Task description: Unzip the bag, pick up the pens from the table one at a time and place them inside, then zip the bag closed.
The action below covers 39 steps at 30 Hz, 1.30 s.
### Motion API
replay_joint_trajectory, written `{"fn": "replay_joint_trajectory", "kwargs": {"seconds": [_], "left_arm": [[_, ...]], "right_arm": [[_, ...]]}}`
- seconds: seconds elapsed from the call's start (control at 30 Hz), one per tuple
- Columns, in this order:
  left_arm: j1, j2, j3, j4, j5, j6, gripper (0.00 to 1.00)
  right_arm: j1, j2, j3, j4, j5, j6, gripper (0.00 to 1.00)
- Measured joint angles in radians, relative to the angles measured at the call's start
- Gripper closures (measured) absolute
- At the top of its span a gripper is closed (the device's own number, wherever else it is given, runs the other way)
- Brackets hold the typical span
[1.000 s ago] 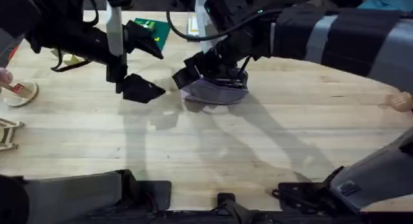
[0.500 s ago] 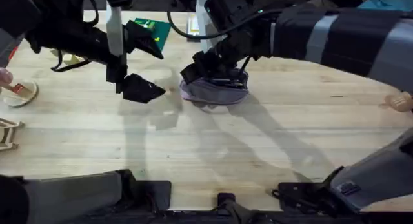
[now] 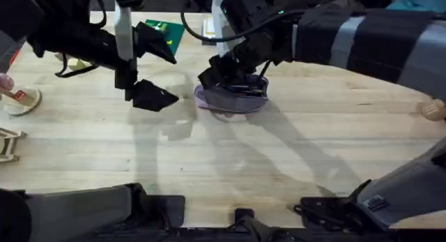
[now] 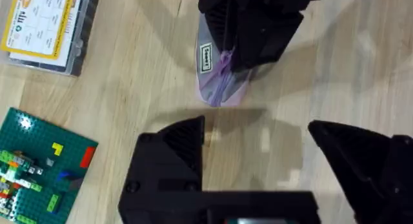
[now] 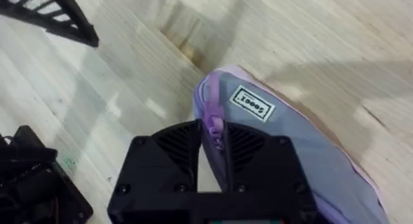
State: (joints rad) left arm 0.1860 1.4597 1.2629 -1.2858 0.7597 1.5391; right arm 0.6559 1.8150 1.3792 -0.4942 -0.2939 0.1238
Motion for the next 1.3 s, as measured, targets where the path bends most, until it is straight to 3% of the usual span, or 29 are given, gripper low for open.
{"fn": "replay_joint_trajectory", "kwargs": {"seconds": [0.13, 0.53, 1.07, 1.3], "left_arm": [[0.000, 0.000, 0.000, 0.000, 0.000, 0.000, 0.007], [0.000, 0.000, 0.000, 0.000, 0.000, 0.000, 0.007], [0.000, 0.005, 0.000, -0.001, 0.001, 0.000, 0.007], [0.000, 0.120, 0.000, 0.000, 0.016, 0.003, 0.007]], "right_arm": [[0.000, 0.000, 0.000, 0.000, 0.000, 0.000, 0.859], [0.000, 0.000, 0.000, 0.000, 0.000, 0.000, 0.959], [-0.021, -0.011, 0.000, -0.002, -0.018, 0.000, 0.970], [-0.023, -0.035, 0.000, -0.009, -0.017, 0.000, 0.970]]}}
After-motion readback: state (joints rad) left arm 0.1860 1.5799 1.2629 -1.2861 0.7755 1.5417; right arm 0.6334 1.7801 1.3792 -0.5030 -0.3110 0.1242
